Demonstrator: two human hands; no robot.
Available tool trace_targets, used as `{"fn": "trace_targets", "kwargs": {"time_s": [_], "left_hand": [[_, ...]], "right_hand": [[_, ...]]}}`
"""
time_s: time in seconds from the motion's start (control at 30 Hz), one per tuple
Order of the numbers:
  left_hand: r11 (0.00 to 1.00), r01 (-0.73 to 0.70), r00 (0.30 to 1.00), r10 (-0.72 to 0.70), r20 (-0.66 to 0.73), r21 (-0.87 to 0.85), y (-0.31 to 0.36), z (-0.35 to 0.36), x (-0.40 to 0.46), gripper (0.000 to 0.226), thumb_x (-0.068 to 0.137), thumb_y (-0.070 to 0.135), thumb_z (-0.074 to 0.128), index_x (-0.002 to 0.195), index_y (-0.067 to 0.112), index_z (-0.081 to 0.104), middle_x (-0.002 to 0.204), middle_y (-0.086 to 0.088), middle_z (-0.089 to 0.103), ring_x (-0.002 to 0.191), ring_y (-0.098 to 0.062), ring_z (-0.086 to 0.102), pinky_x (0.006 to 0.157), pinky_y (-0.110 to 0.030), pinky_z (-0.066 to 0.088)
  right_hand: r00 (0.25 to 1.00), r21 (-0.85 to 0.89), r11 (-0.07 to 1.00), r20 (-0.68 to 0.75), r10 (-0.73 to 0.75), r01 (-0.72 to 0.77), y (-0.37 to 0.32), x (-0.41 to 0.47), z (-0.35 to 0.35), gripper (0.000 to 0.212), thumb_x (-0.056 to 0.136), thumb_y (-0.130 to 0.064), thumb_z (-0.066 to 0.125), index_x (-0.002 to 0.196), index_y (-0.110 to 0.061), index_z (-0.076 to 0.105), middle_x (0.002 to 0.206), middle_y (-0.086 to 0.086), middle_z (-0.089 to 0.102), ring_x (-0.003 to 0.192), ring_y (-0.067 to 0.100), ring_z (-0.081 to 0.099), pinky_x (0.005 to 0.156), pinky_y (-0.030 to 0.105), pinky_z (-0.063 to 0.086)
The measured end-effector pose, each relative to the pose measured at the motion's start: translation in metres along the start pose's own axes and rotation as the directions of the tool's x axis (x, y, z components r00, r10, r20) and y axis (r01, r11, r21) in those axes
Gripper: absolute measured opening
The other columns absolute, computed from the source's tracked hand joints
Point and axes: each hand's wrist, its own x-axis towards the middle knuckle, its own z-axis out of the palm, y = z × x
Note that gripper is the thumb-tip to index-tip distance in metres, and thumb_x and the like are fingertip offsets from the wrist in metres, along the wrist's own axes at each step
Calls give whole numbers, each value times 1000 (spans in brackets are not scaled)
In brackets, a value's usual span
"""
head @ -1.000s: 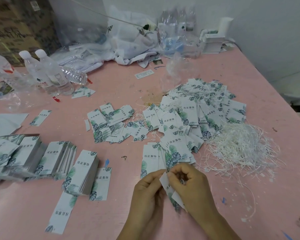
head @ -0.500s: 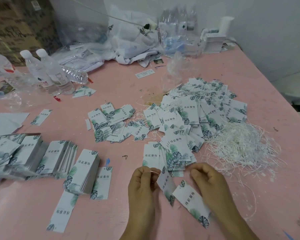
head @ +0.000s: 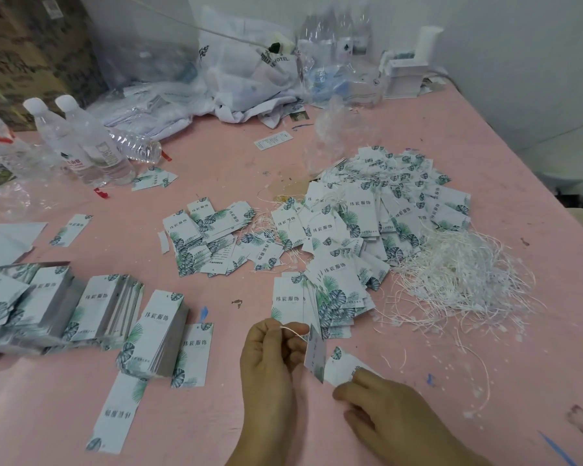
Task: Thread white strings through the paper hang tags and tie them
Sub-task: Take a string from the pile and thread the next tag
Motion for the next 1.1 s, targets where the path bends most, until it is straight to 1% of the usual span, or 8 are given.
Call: {"fn": "trace_targets", "kwargs": {"time_s": [0.1, 0.23, 0.5, 0.63, 0.73, 0.87, 0.97, 1.1], "left_hand": [[1000, 18, 1000, -18, 1, -12, 1, 1, 0, 23, 103, 6, 37, 85, 9, 51, 80, -14, 71, 57, -12, 52, 55, -26, 46], [999, 36, 999, -36, -5, -28, 3, 0, 0, 19, 104, 8, 37, 88, 8, 48, 81, -16, 72, 55, -12, 53, 51, -23, 46], [999, 46, 999, -46, -2, -24, 5, 0, -1, 19, 105, 9, 36, 90, 7, 48, 79, -16, 71, 54, -14, 53, 52, -26, 46], [998, 53, 999, -53, -13, -36, 5, -1, 1, 18, 104, 10, 38, 89, 10, 50, 78, -14, 71, 54, -14, 54, 52, -25, 46], [998, 50, 999, -50, -20, -41, 3, -2, 2, 20, 102, 8, 39, 87, 12, 51, 78, -14, 72, 54, -14, 54, 50, -22, 47], [997, 60, 998, -61, -18, -48, 1, -2, 3, 19, 102, 7, 38, 88, 11, 51, 76, -13, 71, 55, -15, 54, 50, -23, 46], [997, 63, 998, -64, -6, -52, 2, -3, 3, 19, 102, 7, 38, 89, 11, 51, 76, -12, 71, 54, -15, 54, 50, -23, 46], [994, 80, 997, -80, 11, -75, 3, -3, 5, 19, 102, 7, 38, 89, 11, 51, 77, -14, 71, 54, -16, 54, 51, -24, 44]], "right_hand": [[998, -10, 999, 52, 47, -46, 2, 10, 1, 27, 97, -38, 42, 122, -38, 52, 115, -12, 53, 99, 12, 56, 78, 25, 40], [994, 13, 998, 96, 59, -61, 2, 18, -3, 16, 93, -37, 46, 109, -35, 45, 97, -9, 57, 88, 15, 56, 68, 29, 34], [986, 55, 993, 138, 93, -101, 3, 28, -4, 15, 91, -31, 50, 105, -35, 45, 77, -10, 54, 76, 11, 46, 68, 31, 39], [968, 252, 949, 210, 139, -191, 4, 27, -10, 19, 88, -25, 55, 92, -35, 40, 74, -3, 58, 64, 4, 47, 63, 24, 39], [965, 308, 922, 188, 183, -234, 3, 25, -11, 23, 90, -21, 54, 90, -37, 37, 78, 0, 62, 62, 4, 51, 63, 24, 44], [961, 298, 916, 149, 233, -269, 2, 29, -3, 17, 94, -25, 55, 99, -35, 41, 67, -3, 57, 53, 6, 54, 56, 25, 45], [962, 163, 949, 90, 259, -270, -4, 35, 3, 12, 94, -34, 53, 102, -28, 45, 73, -9, 55, 68, 10, 52, 60, 28, 39], [954, 53, 955, 83, 288, -292, -12, 39, 4, 13, 97, -34, 47, 100, -21, 50, 92, 2, 65, 86, 24, 59, 68, 34, 43]]}}
